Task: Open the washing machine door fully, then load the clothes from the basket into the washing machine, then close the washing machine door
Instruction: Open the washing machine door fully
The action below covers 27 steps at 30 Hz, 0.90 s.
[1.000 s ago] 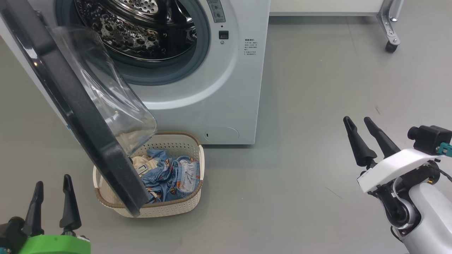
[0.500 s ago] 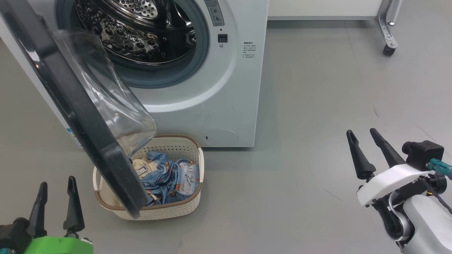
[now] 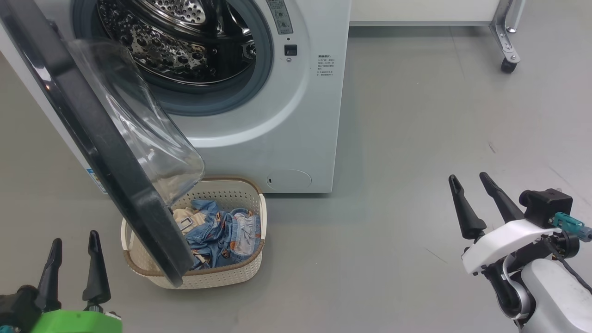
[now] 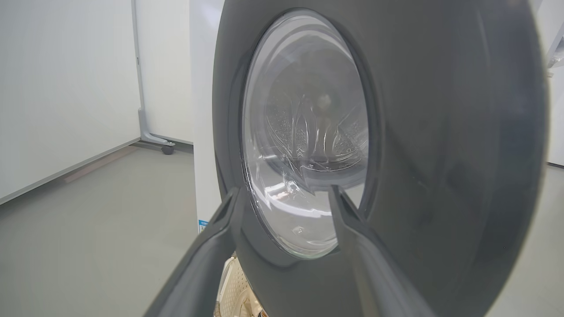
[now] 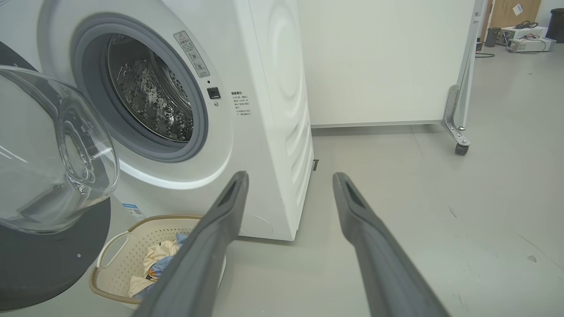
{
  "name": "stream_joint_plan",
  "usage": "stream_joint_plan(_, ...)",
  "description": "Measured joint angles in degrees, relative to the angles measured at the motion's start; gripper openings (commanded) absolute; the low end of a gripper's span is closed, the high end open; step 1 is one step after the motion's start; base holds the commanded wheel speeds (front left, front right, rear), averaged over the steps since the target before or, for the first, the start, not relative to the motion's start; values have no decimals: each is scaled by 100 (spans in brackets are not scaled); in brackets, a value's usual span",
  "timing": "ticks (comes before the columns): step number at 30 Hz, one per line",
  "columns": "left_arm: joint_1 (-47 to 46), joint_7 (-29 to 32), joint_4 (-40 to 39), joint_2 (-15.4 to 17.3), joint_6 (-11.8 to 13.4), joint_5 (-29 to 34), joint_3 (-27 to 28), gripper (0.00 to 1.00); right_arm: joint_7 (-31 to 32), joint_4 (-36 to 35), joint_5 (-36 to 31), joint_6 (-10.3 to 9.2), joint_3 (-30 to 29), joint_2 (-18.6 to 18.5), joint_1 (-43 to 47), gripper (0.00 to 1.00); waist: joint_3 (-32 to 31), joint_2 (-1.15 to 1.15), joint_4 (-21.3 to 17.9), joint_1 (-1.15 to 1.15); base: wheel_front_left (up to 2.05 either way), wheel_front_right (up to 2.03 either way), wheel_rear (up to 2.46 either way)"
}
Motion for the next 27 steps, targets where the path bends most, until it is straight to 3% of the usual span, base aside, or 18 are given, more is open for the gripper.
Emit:
stream_joint_plan(21,0,0,-14,-1,0,-1,-51,100,-16,207,-144,9,-29,160,0,100,-8,0,19,0,0,0,0)
stream_joint_plan(22,0,0,-24,-1,0,-1,-52,95,-30,215,-147,9,-30,164,0,100,-9,0,19,0,0,0,0)
stream_joint_plan(23,0,0,-35,-1,0,-1,-54,76,-36,222,-151,9,-32,165,0,100,-9,0,19,0,0,0,0)
stream_joint_plan(24,0,0,-45,-1,0,-1,-55,48,-38,226,-167,10,-35,165,0,100,-10,0,18,0,0,0,0)
stream_joint_plan(26,-1,0,-69,-1,0,-2,-55,9,-38,230,-189,13,-44,171,-1,100,-12,0,14,0,0,0,0)
stream_joint_plan(27,-2,0,-89,-1,0,-1,-54,0,-38,232,-189,15,-47,176,-1,100,-13,0,12,0,0,0,0)
